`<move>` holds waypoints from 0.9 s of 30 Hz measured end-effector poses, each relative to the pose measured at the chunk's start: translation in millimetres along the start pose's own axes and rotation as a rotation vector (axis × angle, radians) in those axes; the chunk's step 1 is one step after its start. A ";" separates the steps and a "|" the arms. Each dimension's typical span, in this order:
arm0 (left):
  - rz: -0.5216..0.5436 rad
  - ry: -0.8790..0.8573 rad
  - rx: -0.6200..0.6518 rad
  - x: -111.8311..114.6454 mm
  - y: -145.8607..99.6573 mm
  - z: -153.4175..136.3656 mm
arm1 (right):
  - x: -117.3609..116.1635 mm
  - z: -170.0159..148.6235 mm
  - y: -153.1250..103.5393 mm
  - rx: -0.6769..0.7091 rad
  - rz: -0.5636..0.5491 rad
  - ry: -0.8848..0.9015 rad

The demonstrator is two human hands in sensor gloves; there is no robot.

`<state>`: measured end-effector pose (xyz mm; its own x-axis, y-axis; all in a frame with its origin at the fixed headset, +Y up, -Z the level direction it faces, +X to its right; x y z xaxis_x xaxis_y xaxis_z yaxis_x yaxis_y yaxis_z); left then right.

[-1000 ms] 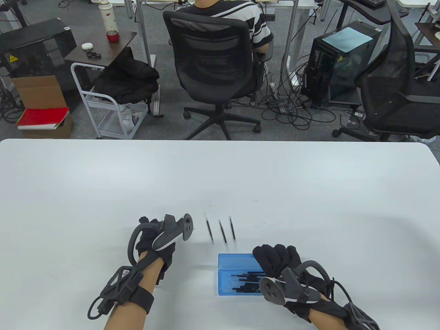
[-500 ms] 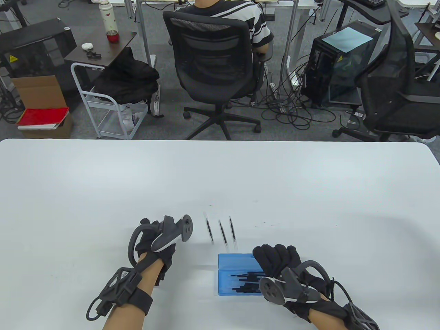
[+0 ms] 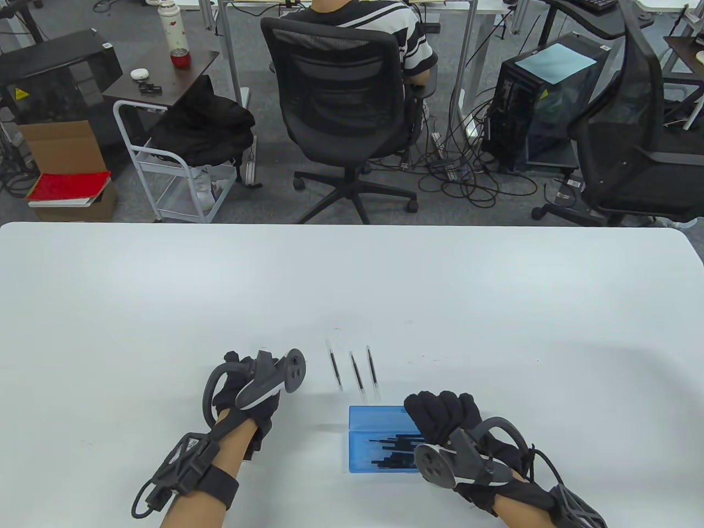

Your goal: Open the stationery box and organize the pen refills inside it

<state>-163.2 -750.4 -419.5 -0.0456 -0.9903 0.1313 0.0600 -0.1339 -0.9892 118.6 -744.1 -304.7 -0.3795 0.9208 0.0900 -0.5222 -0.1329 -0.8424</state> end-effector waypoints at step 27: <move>0.339 0.164 0.616 -66.6 -155.1 143.7 | 0.3 0.5 0.3 0.005 0.000 -0.001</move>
Point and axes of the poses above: the tracker on the back of each hand, its own z axis roughly to the thumb side, its own y axis roughly from the wrist to the fingertips, x = y × z, the point moved 4 cm from there along y, roughly from the wrist to the fingertips, and after that the axes turned 7 degrees about -y, right-handed, at the moved point
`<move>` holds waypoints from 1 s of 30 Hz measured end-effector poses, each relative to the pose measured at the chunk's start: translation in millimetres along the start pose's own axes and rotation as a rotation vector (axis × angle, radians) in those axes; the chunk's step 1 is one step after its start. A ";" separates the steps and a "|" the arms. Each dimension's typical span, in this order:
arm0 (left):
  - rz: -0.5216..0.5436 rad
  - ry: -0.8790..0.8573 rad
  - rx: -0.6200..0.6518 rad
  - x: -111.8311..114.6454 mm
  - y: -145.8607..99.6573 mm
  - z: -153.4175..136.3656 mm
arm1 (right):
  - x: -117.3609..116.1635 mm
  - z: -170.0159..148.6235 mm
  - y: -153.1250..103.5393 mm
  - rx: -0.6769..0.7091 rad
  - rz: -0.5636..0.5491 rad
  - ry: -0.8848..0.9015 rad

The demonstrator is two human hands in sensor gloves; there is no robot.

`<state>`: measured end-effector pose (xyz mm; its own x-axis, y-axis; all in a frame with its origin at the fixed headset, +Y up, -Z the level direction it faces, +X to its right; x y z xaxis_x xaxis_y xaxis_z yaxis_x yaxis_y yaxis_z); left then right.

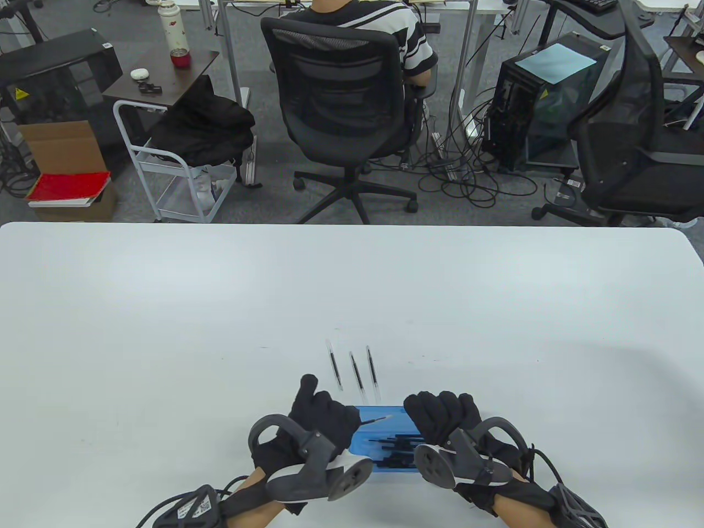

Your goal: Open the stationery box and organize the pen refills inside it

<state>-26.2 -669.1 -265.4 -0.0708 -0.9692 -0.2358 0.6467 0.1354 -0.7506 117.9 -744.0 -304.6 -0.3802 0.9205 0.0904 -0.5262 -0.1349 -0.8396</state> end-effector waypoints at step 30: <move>-0.106 0.155 0.145 71.2 26.7 59.6 | 0.4 0.7 -0.8 -0.002 -0.001 -0.005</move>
Point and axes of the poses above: the tracker on the back of each hand, its own z axis roughly to the thumb side, its own y axis roughly from the wrist to the fingertips, x = y × z, the point moved 4 cm from there along y, roughly from the wrist to the fingertips, and after that the axes turned 7 degrees about -y, right-handed, at the moved point
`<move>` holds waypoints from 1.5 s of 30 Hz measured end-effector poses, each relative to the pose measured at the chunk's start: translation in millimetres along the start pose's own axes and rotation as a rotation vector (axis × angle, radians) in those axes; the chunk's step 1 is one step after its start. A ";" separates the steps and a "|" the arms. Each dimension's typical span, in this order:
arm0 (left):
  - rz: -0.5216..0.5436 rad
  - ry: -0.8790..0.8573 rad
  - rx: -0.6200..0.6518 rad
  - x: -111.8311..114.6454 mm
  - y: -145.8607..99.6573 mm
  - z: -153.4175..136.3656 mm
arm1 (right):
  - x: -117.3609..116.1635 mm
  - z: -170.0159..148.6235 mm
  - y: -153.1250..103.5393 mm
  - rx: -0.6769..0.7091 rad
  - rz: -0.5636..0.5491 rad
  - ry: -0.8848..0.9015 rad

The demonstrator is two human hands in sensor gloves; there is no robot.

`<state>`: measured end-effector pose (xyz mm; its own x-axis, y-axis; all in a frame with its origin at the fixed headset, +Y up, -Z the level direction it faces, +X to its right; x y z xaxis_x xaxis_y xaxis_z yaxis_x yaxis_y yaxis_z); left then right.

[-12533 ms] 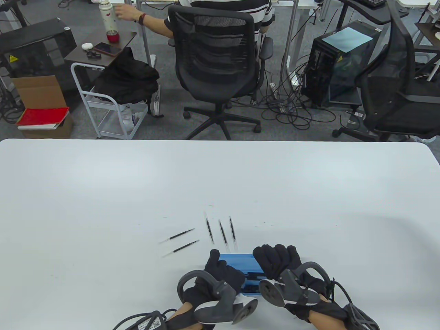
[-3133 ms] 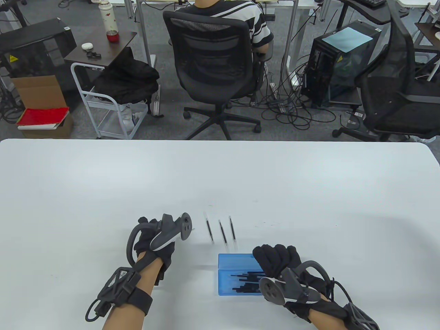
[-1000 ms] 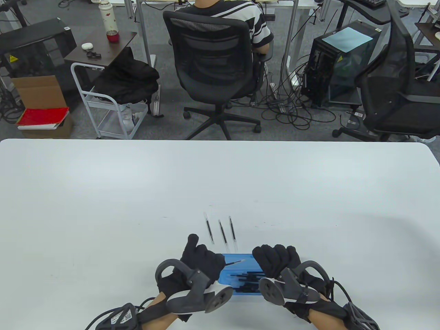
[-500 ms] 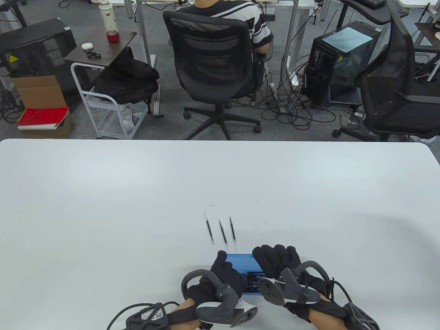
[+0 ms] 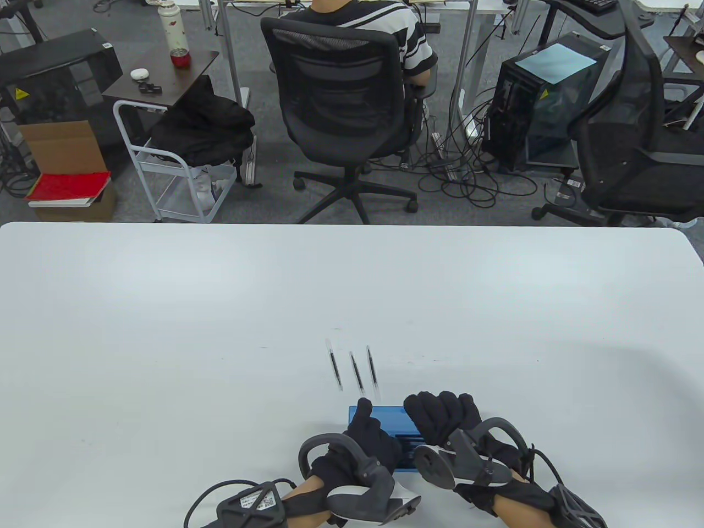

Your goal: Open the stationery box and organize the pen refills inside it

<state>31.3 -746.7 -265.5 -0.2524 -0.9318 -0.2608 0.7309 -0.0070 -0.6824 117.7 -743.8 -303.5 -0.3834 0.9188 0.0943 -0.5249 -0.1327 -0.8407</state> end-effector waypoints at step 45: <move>-0.207 -0.513 -0.627 43.7 41.8 -192.1 | -0.1 0.0 -0.2 0.000 0.000 0.005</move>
Point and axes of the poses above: the tracker on the back of each hand, its own z axis roughly to the thumb side, its own y axis roughly from the wrist to the fingertips, x = y × z, the point moved 4 cm from there along y, roughly from the wrist to the fingertips, and after that the axes turned 7 degrees about -y, right-handed, at the moved point
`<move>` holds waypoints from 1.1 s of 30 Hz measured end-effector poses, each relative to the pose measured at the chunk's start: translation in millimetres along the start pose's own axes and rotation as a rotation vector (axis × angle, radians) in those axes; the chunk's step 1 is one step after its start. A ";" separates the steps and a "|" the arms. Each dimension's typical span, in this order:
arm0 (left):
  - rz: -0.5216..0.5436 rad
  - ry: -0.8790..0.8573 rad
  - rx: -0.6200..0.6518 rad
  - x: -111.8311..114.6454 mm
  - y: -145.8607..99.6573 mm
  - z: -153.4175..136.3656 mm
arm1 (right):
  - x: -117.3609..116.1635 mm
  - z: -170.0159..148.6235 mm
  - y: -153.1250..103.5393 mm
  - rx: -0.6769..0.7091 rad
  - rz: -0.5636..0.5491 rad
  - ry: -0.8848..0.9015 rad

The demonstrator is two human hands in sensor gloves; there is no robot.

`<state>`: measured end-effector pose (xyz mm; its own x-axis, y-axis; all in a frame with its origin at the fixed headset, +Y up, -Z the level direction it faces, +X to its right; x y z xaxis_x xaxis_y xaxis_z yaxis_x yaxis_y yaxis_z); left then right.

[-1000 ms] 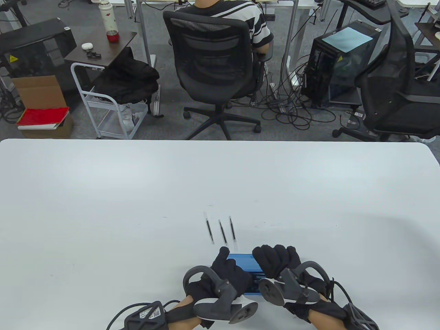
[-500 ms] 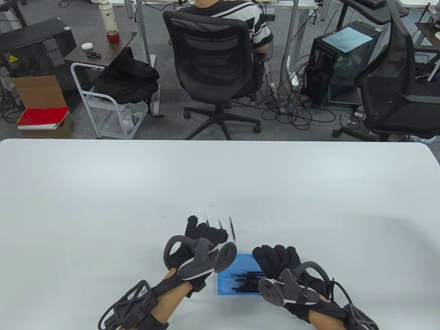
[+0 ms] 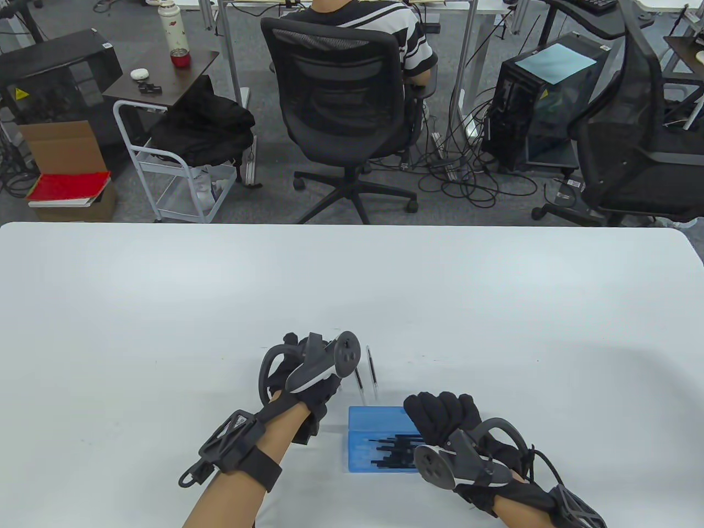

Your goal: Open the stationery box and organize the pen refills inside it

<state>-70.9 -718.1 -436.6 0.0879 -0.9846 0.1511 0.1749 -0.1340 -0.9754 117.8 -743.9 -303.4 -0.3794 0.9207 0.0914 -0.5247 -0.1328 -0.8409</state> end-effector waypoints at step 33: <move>-0.019 0.092 -0.091 28.6 21.6 -4.1 | -0.2 -0.4 -0.1 0.001 0.000 0.004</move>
<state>-68.7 -749.6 -454.1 -0.0058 -0.9873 0.1586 0.0852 -0.1585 -0.9837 118.2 -743.9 -303.5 -0.3761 0.9223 0.0892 -0.5258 -0.1332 -0.8401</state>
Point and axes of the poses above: the tracker on the back of each hand, its own z axis roughly to the thumb side, its own y axis roughly from the wrist to the fingertips, x = y × z, the point moved 4 cm from there along y, roughly from the wrist to the fingertips, and after that the axes turned 7 degrees about -y, right-handed, at the moved point
